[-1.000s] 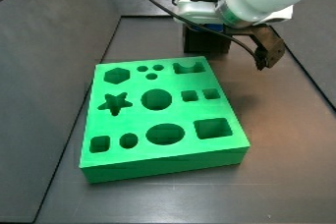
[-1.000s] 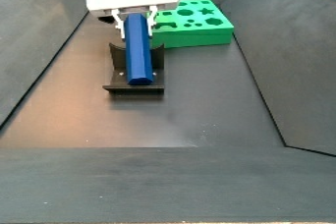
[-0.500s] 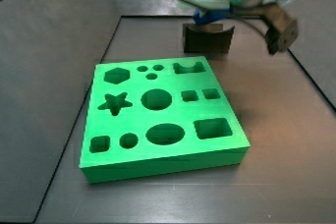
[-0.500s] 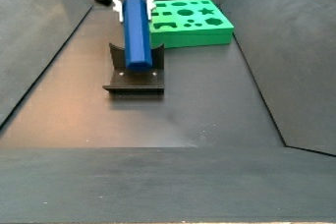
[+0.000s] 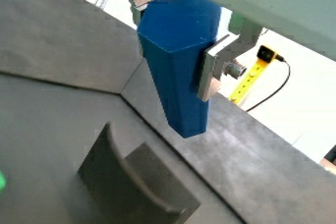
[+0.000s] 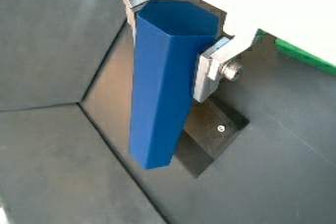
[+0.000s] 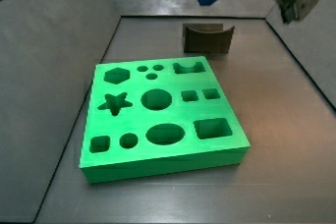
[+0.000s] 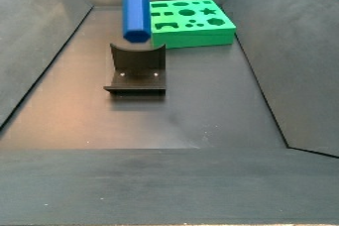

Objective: Pick up the hexagon object. Move up. Place the hexagon object on the fixture. Regrasp the hexagon object. Move to above the board. Insert the hexagon object.
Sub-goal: Move to above the board.

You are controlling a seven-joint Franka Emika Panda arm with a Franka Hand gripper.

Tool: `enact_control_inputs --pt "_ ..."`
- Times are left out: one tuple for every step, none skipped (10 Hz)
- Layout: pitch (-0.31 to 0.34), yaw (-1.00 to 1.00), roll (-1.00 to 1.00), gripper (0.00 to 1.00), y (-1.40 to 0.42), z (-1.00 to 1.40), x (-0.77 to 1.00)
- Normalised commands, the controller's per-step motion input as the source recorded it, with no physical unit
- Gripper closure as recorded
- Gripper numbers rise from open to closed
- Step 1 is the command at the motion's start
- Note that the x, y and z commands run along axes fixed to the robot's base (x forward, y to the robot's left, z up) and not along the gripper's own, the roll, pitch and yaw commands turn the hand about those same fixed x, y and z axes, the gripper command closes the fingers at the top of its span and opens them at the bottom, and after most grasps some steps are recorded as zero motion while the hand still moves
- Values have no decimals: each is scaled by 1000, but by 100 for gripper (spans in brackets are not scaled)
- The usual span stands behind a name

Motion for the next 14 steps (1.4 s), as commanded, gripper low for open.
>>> enact_control_inputs --pt "16 -109 -92 100 -55 1000 -102" --pt "41 -84 -86 100 -44 1000 -103" --pt "51 -73 -82 100 -39 1000 -106" --pt "64 -45 -72 100 -28 1000 -104" --pt "72 -29 -67 100 -22 1000 -103" --pt "78 -7 -57 100 -15 914 -94" --pt "78 2 -51 100 -11 808 -83" --pt "82 17 -48 100 -5 596 -57" --pt "84 25 -49 100 -2 439 -36" --pt "94 35 -51 100 -1 235 -15" --pt "25 -85 -1000 100 -1000 238 -687" --pt "7 -81 -1000 100 -1000 236 -690" --pt "-2 -76 -1000 100 -1000 257 -734" --pt "-19 -75 -1000 100 -1000 233 -825"
